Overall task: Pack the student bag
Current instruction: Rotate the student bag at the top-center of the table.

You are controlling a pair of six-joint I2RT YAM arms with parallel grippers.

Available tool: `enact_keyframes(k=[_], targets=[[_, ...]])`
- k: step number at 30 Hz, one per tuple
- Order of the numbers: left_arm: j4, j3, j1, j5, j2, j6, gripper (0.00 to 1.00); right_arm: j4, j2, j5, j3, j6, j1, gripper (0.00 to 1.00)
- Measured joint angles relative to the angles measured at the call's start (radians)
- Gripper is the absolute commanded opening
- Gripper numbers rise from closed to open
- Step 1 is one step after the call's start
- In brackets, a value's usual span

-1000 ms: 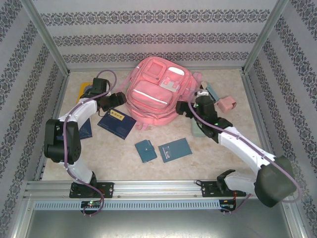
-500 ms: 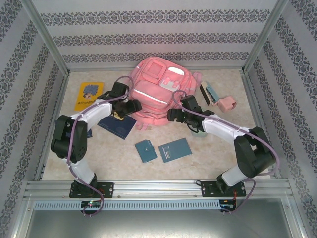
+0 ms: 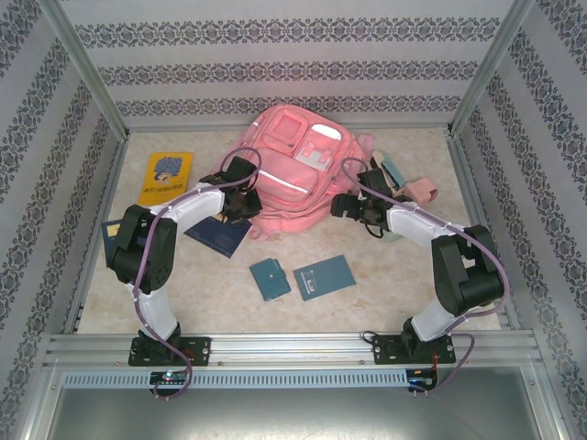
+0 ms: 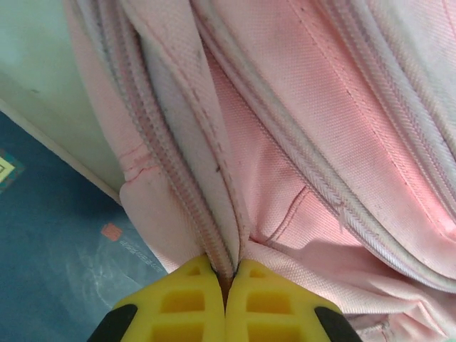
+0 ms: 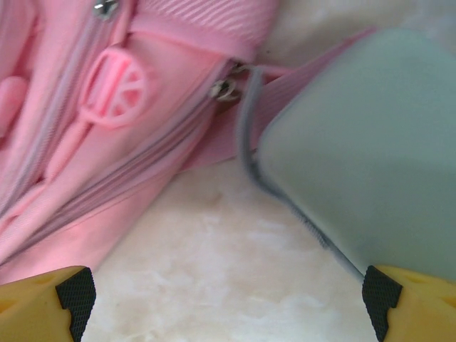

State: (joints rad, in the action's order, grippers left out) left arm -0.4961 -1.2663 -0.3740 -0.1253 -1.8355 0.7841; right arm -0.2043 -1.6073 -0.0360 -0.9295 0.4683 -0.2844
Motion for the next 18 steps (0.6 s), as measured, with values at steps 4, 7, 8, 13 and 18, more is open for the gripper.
enact_keyframes(k=[4,7,8,13,18], targets=[[-0.029,-0.005,0.057,0.031,0.001,-0.047,0.00,-0.022,0.000,-0.010,-0.013,-0.025,0.019,0.98],[-0.063,-0.023,0.100,0.056,0.001,-0.097,0.00,-0.040,-0.008,-0.024,-0.046,-0.034,0.018,0.98],[-0.075,-0.030,0.109,0.071,0.001,-0.114,0.00,-0.040,-0.013,-0.027,-0.062,-0.035,0.013,0.97],[-0.103,-0.040,0.121,0.116,0.001,-0.184,0.00,-0.050,-0.089,-0.065,-0.181,-0.031,-0.006,0.82],[-0.111,-0.041,0.121,0.124,0.002,-0.228,0.00,-0.058,-0.217,-0.097,-0.310,-0.003,-0.005,0.70]])
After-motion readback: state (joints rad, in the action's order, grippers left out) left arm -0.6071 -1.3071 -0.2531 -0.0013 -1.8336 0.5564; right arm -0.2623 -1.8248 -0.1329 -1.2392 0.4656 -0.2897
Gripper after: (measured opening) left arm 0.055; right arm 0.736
